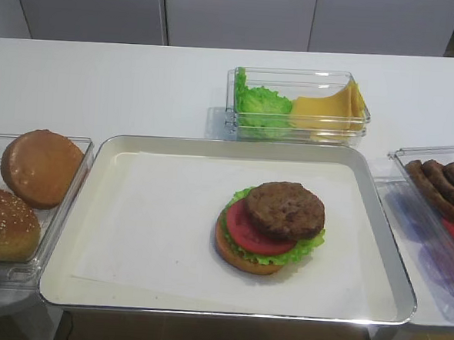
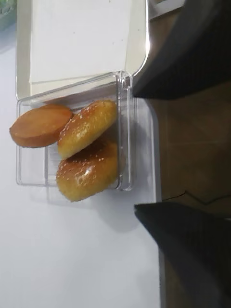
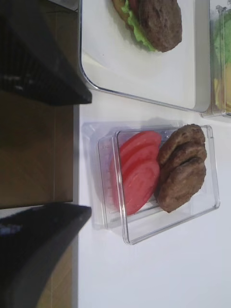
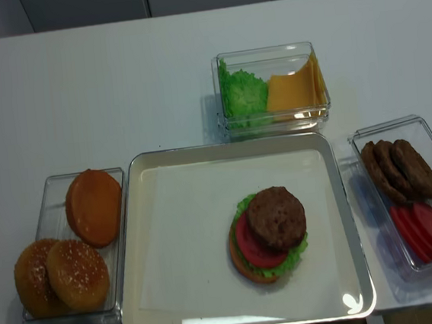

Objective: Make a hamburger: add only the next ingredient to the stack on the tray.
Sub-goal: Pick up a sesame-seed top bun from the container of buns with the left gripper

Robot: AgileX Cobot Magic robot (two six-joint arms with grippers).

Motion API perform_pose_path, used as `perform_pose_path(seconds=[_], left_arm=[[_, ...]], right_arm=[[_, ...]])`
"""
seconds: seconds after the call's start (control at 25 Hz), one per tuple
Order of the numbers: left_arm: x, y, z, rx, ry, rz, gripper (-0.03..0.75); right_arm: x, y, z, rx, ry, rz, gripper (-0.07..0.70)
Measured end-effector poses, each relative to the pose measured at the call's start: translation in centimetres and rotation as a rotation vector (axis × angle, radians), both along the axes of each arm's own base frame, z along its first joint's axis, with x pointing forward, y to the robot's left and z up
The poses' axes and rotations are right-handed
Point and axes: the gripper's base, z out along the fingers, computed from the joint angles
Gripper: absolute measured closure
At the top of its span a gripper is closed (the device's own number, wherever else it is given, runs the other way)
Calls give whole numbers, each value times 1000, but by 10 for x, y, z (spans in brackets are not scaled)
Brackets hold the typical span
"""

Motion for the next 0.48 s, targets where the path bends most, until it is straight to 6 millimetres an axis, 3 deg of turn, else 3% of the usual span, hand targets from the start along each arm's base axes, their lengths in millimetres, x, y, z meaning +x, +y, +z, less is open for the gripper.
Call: perform_pose_path(seconds=[0.2, 0.48], left_arm=[[28, -2, 14, -77, 117, 17, 216], [93, -1, 38, -124, 314, 79, 214]], right_arm=[[0, 0, 0, 0, 0, 0, 136], [0, 0, 0, 0, 0, 0, 136]])
